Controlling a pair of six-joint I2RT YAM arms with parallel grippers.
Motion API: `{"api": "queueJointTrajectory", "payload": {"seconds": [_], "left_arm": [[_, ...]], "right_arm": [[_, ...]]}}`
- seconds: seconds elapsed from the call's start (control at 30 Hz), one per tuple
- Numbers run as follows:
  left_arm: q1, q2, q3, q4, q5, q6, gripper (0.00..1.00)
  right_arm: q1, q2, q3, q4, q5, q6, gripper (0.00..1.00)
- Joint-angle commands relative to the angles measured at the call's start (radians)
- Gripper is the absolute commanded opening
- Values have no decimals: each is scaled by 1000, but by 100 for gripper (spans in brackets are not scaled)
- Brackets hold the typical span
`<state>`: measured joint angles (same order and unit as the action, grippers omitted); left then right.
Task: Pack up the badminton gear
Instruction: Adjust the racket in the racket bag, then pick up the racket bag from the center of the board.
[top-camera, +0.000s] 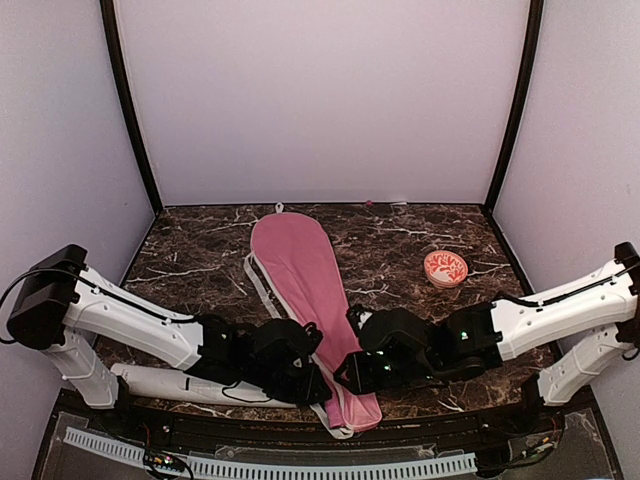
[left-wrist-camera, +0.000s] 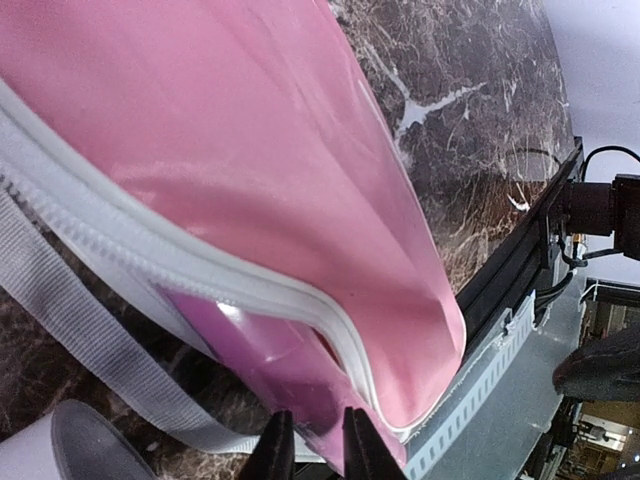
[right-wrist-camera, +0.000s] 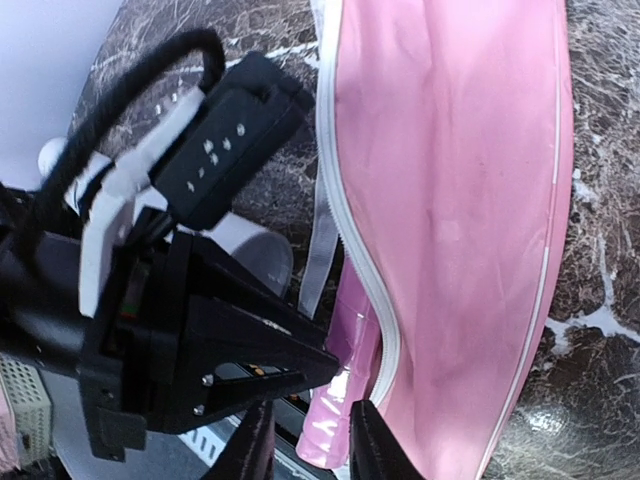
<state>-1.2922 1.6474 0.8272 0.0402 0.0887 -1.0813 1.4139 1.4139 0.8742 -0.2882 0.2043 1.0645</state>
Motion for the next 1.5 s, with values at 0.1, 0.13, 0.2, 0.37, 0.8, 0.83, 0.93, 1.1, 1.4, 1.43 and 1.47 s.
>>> {"api": "queueJointTrajectory", "payload": {"seconds": [0.1,0.13,0.2,0.37,0.8,0.83,0.93,1.1,1.4,1.43,1.47], "left_arm": [[10,-140,-70,-63,-107,42,22],[8,-165,-75,-75,-124,43,23],[11,-217,-86,-100,-159,46,25],[34,-322,-116,-131,-170,61,27],[36,-373,-211,52,-118,167,30],[36,-375,-222,66,-116,181,31],[36,-386,-245,108,-115,232,34],[36,-416,-273,153,-125,296,35],[36,-503,-347,210,-169,331,36],[36,-512,-356,216,-172,336,36],[36,-523,-366,228,-174,344,36]], "right_arm": [[23,83,66,-4,-17,-32,23],[24,96,69,-7,-23,-34,23],[23,125,86,-27,-30,-41,21],[24,192,129,-141,2,-16,18],[23,339,219,-305,40,9,21],[23,347,227,-311,44,10,23],[22,366,243,-327,55,21,28],[22,399,257,-372,87,58,30],[23,492,272,-453,116,67,24],[22,503,272,-455,116,68,23],[22,514,272,-457,116,70,21]]}}
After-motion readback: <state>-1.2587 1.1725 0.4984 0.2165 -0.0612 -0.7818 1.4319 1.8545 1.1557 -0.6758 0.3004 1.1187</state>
